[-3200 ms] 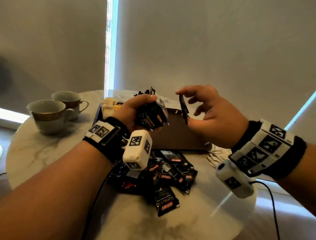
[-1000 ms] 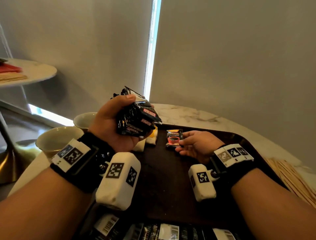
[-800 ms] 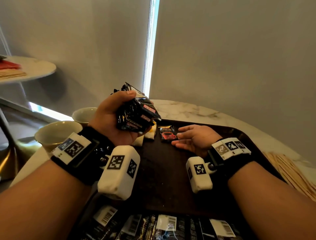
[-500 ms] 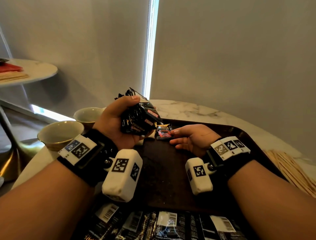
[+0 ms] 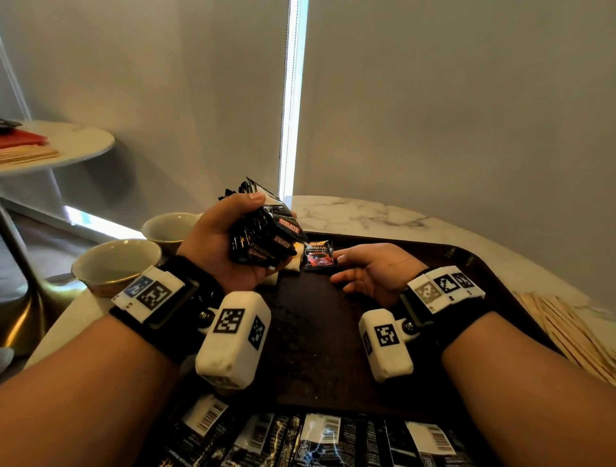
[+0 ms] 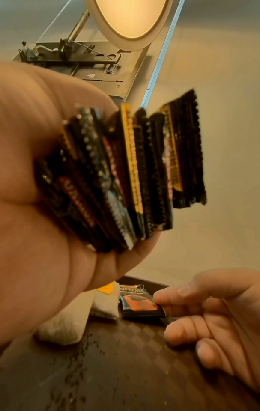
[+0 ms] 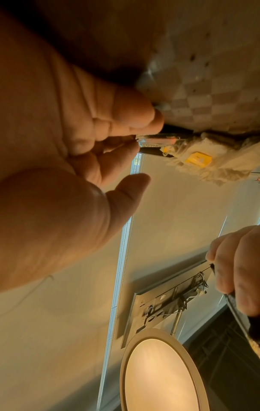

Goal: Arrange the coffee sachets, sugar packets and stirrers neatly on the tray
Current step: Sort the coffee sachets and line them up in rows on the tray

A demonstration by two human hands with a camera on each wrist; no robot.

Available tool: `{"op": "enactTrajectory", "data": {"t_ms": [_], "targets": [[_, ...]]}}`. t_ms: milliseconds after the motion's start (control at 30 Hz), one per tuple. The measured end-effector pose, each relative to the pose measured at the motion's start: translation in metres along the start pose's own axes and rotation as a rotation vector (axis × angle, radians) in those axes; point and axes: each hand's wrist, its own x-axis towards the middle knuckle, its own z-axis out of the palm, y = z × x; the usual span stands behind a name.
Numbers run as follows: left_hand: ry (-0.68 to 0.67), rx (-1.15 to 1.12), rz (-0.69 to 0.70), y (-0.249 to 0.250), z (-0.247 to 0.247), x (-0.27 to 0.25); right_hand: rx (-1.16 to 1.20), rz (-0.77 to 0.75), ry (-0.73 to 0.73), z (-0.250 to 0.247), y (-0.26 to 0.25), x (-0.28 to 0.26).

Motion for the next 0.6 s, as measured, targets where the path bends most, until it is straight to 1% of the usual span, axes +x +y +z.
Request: {"op": "enactTrajectory", "data": {"t_ms": [133, 367, 600], "targets": [[0.010, 0.005, -0.006, -0.0007, -0.0005, 0.0002, -0.005, -0.007, -0.002, 0.0004, -0.0003, -0.0004], [0.004, 0.011, -0.009, 0.0014, 0.0006, -0.0015, 0.046, 0.000, 0.043, 0.0006, -0.0002, -0.0013], [0.017, 0.010, -0.012, -0.0004, 0.0006, -0.0006, 0.025, -0.019, 0.022, 0.0028, 0.0003, -0.0023]]}}
